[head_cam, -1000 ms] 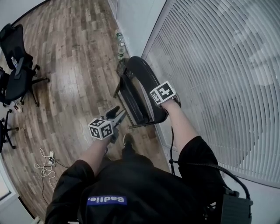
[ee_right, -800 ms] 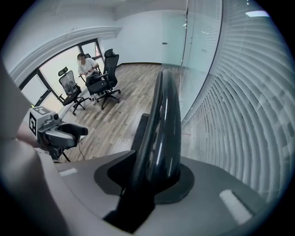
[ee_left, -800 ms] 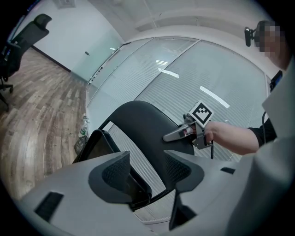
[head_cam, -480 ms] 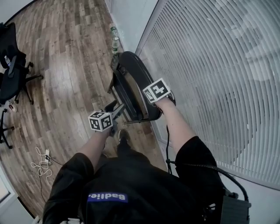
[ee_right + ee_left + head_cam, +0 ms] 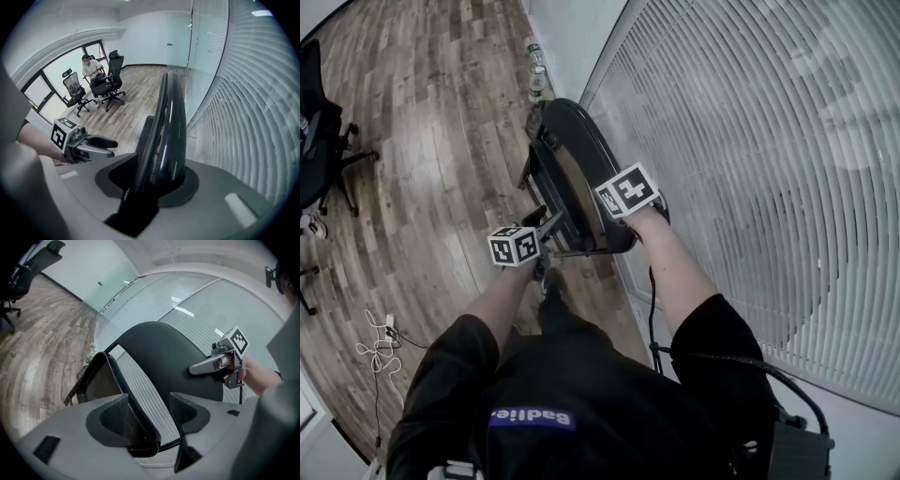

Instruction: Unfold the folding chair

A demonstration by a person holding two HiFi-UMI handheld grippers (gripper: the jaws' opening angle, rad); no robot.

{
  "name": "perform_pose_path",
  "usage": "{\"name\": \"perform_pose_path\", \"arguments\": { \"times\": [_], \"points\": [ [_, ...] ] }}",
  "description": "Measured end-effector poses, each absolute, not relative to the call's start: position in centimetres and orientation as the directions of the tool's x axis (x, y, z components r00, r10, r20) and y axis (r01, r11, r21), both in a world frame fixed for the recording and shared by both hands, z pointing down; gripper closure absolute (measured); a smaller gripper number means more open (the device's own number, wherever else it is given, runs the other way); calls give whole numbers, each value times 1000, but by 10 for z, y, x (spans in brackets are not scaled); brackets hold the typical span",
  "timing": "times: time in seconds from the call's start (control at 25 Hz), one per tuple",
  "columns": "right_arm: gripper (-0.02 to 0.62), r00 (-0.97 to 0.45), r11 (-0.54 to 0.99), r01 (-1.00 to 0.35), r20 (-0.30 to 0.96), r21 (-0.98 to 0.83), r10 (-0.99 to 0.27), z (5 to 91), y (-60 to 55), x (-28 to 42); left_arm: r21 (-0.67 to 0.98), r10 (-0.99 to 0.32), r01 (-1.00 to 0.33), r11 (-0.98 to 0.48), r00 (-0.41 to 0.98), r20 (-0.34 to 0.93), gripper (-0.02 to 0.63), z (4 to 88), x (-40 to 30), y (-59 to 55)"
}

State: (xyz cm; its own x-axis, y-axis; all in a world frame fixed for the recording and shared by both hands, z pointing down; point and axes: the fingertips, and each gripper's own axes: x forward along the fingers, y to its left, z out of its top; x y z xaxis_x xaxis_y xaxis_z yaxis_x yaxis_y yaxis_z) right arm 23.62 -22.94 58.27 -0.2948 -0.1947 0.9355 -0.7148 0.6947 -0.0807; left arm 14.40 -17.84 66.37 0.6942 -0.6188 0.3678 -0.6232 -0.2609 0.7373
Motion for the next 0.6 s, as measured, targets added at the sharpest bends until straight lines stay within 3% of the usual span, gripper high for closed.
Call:
{"name": "perform_pose_path", "arguments": {
  "times": [0.6],
  "points": [
    [471, -325, 723, -683, 930, -107, -169, 579, -221, 219, 764, -601, -640, -76, 641, 478, 334, 731, 163, -208]
  ]
}}
